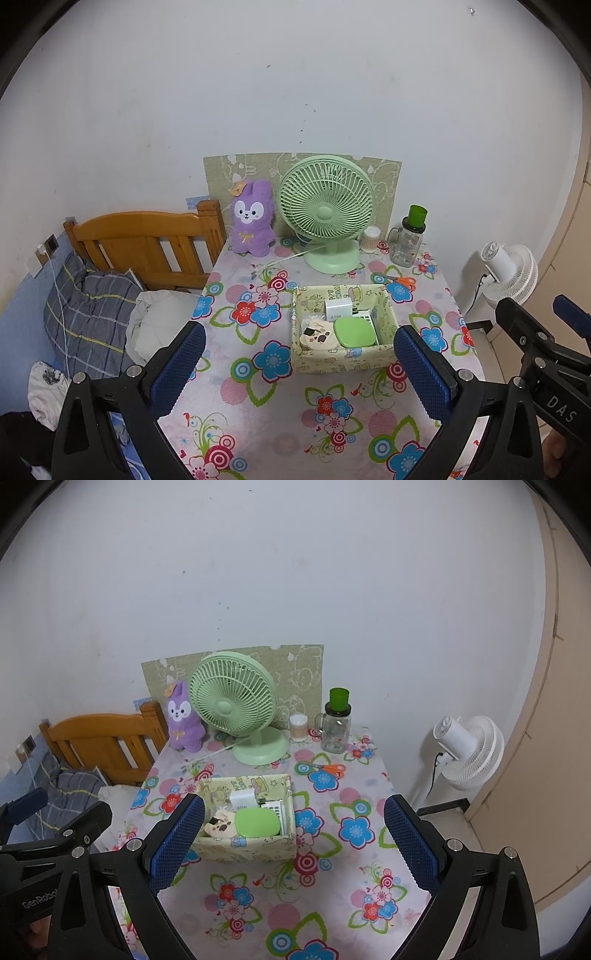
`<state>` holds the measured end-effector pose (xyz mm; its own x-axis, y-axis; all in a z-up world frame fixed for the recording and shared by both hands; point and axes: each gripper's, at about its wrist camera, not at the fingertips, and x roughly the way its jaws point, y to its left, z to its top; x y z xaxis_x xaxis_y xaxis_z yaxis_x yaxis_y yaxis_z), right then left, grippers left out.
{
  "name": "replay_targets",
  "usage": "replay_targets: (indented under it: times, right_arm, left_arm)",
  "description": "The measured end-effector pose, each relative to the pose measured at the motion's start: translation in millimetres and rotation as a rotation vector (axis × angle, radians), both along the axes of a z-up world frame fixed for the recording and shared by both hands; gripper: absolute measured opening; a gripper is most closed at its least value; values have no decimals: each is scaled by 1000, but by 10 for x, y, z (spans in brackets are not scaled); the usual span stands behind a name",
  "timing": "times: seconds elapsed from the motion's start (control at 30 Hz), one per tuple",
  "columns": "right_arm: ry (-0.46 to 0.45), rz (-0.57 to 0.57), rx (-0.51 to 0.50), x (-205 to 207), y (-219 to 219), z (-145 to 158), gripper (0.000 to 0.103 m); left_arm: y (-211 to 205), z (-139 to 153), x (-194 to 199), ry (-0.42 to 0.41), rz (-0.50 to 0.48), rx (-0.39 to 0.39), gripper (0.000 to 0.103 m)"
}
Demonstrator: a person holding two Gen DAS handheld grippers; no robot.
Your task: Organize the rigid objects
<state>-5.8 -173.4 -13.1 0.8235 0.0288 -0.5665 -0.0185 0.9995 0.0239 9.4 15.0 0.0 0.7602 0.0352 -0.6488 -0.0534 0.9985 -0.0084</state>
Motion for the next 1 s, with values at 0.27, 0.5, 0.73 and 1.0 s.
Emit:
replay_targets:
  times: [0.27,0.5,0.73,1.0]
  right_arm:
    - [-3,-6,6,-23,-32,-5,99]
    - [-4,-9,6,-36,-43,-7,99]
    - [-6,-15,8,-55,-66,-4,99]
    - [-20,-19,-3,-79,-49,31,99]
  left_arm:
    - [-23,23,-23,-4,-8,8,103]
    - [-51,32,-22,-3,-14,10,103]
    - [-78,36,-27,-5,-17,15,103]
    - [-76,65,-37,-14,-23,14,103]
